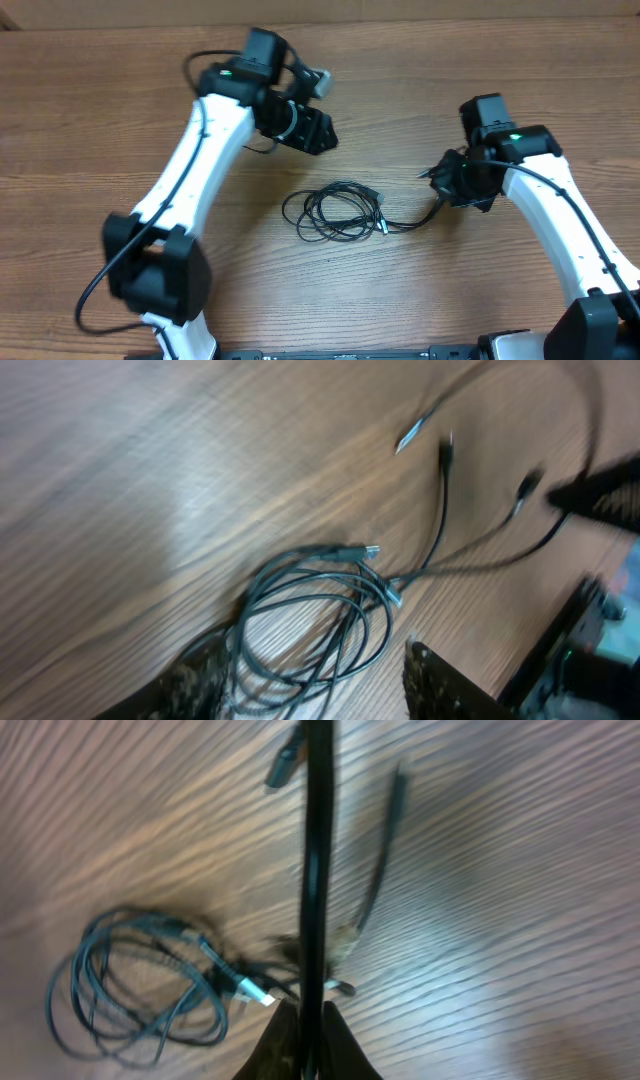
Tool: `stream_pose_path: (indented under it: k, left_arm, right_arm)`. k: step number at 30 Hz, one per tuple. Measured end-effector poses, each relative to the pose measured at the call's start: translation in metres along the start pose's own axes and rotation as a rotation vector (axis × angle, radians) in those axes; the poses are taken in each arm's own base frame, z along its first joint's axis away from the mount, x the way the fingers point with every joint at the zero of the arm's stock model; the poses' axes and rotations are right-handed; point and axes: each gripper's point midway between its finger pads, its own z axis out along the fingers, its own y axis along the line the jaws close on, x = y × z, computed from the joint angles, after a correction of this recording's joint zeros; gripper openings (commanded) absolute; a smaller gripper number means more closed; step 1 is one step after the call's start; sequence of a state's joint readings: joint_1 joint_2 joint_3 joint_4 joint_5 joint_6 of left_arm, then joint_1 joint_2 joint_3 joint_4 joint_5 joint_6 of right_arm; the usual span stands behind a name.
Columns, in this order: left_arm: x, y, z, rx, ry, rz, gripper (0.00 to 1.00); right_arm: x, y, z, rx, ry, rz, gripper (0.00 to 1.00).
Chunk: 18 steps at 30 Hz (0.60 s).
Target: Untangle cables
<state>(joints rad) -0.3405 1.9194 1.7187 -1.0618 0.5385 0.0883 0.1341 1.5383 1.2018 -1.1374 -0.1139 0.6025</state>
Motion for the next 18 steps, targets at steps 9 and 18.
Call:
stream_pose_path:
  k: [9, 18]
  left_arm:
    - [0.025, 0.014, 0.077, 0.054, 0.171, 0.125, 0.58]
    - [0.071, 0.035, 0.116, 0.113, 0.357, 0.194, 0.5]
  right_arm:
    - [-0.007, -0.009, -0.001, 0.001, -0.005, -0.011, 0.58]
    - [-0.009, -0.009, -0.001, 0.002, -0.011, -0.034, 0.59]
